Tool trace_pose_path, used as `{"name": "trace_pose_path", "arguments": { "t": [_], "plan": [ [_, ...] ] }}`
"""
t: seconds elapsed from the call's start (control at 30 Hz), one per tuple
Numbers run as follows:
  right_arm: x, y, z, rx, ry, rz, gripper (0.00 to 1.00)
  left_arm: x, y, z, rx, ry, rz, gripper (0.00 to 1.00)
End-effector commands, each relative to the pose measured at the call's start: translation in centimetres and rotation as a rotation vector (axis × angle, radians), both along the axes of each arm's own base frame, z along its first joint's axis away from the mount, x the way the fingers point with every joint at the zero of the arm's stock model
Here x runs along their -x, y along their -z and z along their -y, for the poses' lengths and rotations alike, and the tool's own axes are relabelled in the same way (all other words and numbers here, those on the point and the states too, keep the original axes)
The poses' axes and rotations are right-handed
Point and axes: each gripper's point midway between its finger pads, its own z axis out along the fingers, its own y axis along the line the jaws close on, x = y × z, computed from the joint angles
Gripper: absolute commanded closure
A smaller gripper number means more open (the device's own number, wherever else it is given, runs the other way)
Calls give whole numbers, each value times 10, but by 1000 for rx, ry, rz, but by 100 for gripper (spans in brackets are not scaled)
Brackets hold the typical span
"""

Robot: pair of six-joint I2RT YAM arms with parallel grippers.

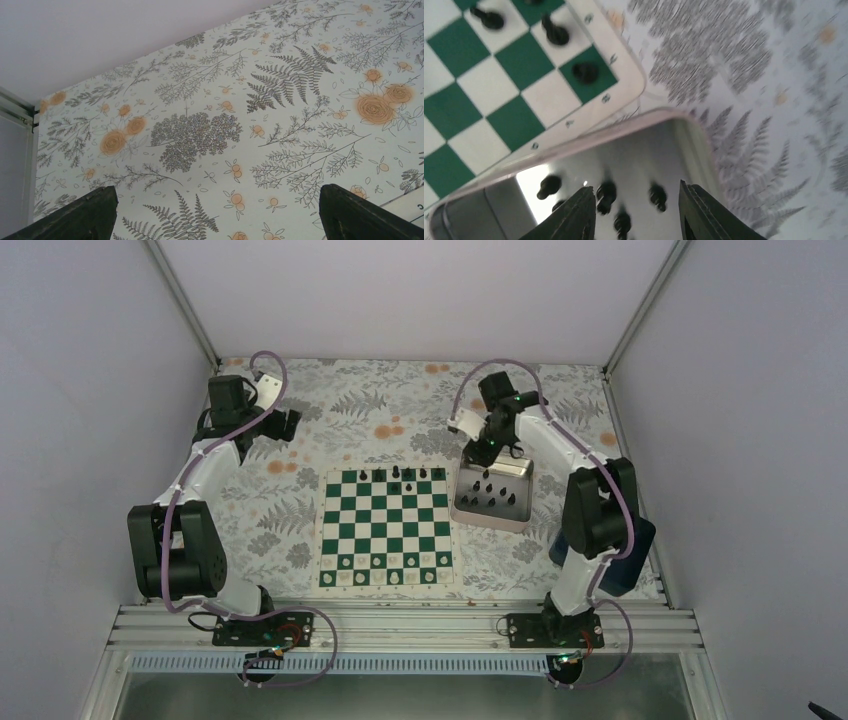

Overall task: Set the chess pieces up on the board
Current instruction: Pick up the chess piece from the storage box.

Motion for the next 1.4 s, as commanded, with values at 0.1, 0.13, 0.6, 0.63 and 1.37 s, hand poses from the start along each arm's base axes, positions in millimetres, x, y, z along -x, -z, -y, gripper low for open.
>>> {"name": "trace_pose_path", "arguments": {
  "t": [0.1,0.13,0.6,0.63,1.37],
  "plan": [
    [32,36,10,22,-6,-83,56,-1,1,0,14,3,-4,0],
    [33,42,12,28,-1,-93,56,-1,0,0,15,3,-2,0],
    [35,84,32,88,43,-151,56,1,4,1,15,5,-11,0],
    [35,85,33,88,46,-152,56,1,3,1,15,6,-9,0],
    [37,48,93,36,177,-142,56,-5,0,22,-8,69,-4,0]
  ]
}}
